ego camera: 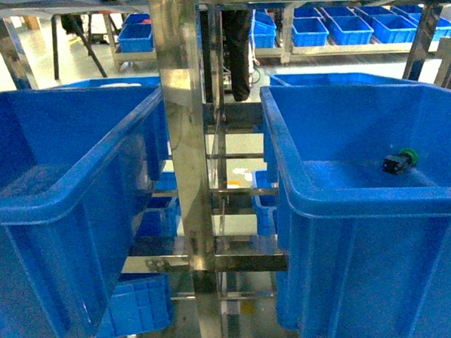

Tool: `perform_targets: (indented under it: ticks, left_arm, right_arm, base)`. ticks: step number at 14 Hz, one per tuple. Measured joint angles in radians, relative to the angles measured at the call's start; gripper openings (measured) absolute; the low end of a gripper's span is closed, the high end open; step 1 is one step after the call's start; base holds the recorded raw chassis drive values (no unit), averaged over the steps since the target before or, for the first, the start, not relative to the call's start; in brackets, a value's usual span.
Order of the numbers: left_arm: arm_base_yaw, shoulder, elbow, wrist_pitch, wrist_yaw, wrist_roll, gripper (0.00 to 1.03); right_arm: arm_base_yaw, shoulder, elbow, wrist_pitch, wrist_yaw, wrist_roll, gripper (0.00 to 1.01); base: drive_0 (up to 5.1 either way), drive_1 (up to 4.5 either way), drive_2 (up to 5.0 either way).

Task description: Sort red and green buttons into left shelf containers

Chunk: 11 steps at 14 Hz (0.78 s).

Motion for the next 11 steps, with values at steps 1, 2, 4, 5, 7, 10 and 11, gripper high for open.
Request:
perform_targets:
  ticks: [1,2,4,5,7,10,11]
  left_arm:
    - [0.008,0.098,0.043,0.045,-0.025,0.016,0.3]
    - [0.014,0.189,0.101,0.061,-0.045,0.03,0.3]
    - [0.027,0.308,0.21,0.043,-0.071,0.064,0.3]
    - [0.032,0.328,0.236,0.042,-0.088,0.079,0.3]
    - [0.046,0.345,0.225,0.072,-0.102,0.1,0.36]
    - [0.046,0.202,0.123,0.042,-0.043,0.092,0.73]
    - [0.047,0.076,0.083,-0.002,-0.002,0.072,0.85]
  right_arm:
    - [0.0,0.0,0.0,0.001,0.0,0.0,0.98]
    - [0.0,0.0,0.0,0.0,0.0,0.0,0.98]
    - [0.0,0.0,0.0,0.001,0.0,0.0,0.98]
    - [0.0,0.0,0.0,0.0,0.0,0.0,0.98]
    - [0.0,0.0,0.0,0.001,0.0,0.0,0.98]
    - [0.0,0.0,0.0,0.0,0.0,0.0,0.98]
    - [0.0,0.0,0.0,0.0,0.0,0.0,0.98]
  base:
    - [0.0,0.0,0.0]
    - [0.0,0.0,0.0]
    - [0.0,0.0,0.0]
    - [0.0,0.0,0.0]
    - [0.0,0.0,0.0]
    - [0.0,0.0,0.0]
    - [0.0,0.0,0.0]
